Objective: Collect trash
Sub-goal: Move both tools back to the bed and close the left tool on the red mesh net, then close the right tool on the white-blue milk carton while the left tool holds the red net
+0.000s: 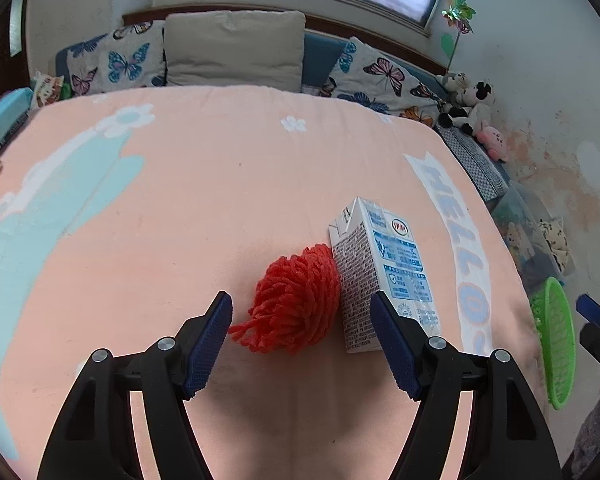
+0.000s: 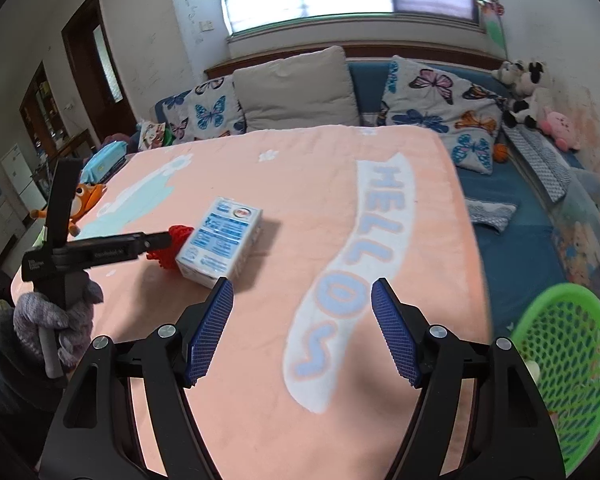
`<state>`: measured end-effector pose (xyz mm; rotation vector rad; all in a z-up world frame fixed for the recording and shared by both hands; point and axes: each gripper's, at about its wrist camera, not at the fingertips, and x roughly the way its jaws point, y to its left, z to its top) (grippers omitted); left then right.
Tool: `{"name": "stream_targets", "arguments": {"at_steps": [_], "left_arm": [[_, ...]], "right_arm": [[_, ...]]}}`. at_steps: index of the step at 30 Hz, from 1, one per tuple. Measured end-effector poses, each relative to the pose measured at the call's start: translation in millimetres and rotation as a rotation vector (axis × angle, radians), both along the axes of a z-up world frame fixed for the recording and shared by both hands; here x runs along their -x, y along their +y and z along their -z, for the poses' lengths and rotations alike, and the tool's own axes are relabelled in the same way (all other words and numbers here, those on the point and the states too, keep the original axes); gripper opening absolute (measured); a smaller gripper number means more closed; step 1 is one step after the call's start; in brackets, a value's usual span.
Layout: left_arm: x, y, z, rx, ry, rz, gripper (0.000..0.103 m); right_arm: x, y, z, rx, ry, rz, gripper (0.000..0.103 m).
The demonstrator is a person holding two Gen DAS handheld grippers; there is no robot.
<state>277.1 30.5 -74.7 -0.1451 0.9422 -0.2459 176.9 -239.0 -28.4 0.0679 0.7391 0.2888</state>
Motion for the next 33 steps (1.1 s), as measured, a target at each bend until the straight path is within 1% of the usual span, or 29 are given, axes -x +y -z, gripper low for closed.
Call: {"name": "stream_targets", "arguments": {"at_steps": [2,4,6,7,9,12,15,21,27,33], "left_arm": [[-3,0,5,0.003,0.009,0.001,0.069],[-6,1,9,0.026,0.021,0.008,0.067],[-8,2,13,0.049,0.033,0.018,0.056],[-9,2,15,0.058,0.039,0.024,0.053],[-8,3,16,0.067,0.041,0.033,0.042],[-6,9,17,0.082,0.04,0.035,0.032],[-1,16,14,0.091,0.03,0.022,0.028],[8,31,2,0.097,-0.002,0.001,0.027],[14,44,-11,0.063,-0.037,-0.026,0.027],[17,57,-16,0.06,-0.049,-0.042,0.027]], "right_arm": [[-9,6,1,-0.012,0.013,-0.011,0.072],[-17,13,3,-0.015,0.022,-0.019,0.072],[-25,21,4,-0.01,0.03,-0.027,0.072],[-28,24,4,-0.012,0.034,-0.031,0.072],[-37,32,6,-0.021,0.047,-0.043,0.072],[-51,46,7,-0.02,0.063,-0.059,0.072],[-64,60,10,-0.02,0.079,-0.073,0.072],[-92,82,19,-0.049,0.124,-0.087,0.072],[-123,108,30,-0.063,0.186,-0.093,0.072],[-145,126,43,-0.05,0.249,-0.07,0.072]]}}
